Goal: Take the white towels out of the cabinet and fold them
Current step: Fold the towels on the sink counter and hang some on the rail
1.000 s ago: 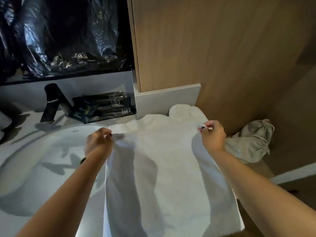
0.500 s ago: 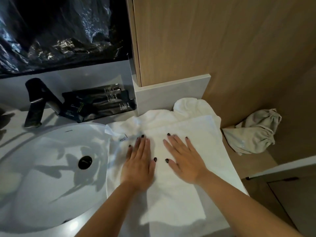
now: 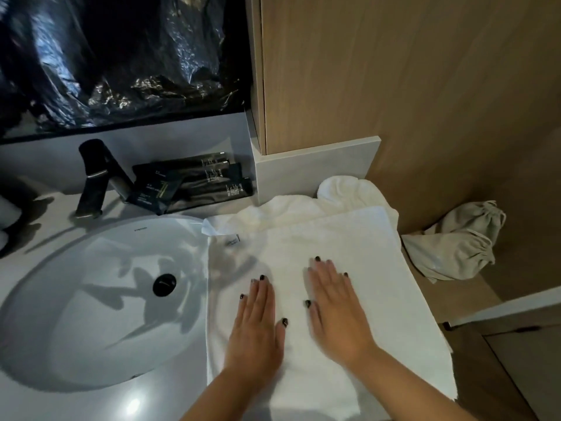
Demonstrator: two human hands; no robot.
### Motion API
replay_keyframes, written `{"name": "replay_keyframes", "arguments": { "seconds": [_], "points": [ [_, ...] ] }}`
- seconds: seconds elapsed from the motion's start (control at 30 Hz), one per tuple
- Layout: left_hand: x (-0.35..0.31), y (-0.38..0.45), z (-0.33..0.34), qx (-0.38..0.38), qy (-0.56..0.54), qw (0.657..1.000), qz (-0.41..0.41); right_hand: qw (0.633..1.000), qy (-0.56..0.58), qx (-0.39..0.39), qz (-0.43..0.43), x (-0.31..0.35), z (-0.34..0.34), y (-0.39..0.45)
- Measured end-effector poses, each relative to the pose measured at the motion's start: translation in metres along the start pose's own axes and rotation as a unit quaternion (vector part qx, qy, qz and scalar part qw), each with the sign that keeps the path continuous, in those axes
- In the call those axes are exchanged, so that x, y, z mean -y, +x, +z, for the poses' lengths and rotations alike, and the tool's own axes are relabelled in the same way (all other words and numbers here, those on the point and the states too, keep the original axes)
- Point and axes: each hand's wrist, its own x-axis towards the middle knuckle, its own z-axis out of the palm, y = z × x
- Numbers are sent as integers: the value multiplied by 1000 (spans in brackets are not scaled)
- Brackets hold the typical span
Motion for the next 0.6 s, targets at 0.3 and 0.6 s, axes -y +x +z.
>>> {"name": "replay_keyframes", "arguments": {
  "seconds": [0.3,0.6],
  "points": [
    [3,-87,-18,-116,-77,990,-29,997,-51,61,-9,15,17,-15],
    [-28,-189,13,-206,-116,947,-219,978,-5,99,-183,65,12,-51]
  ]
}}
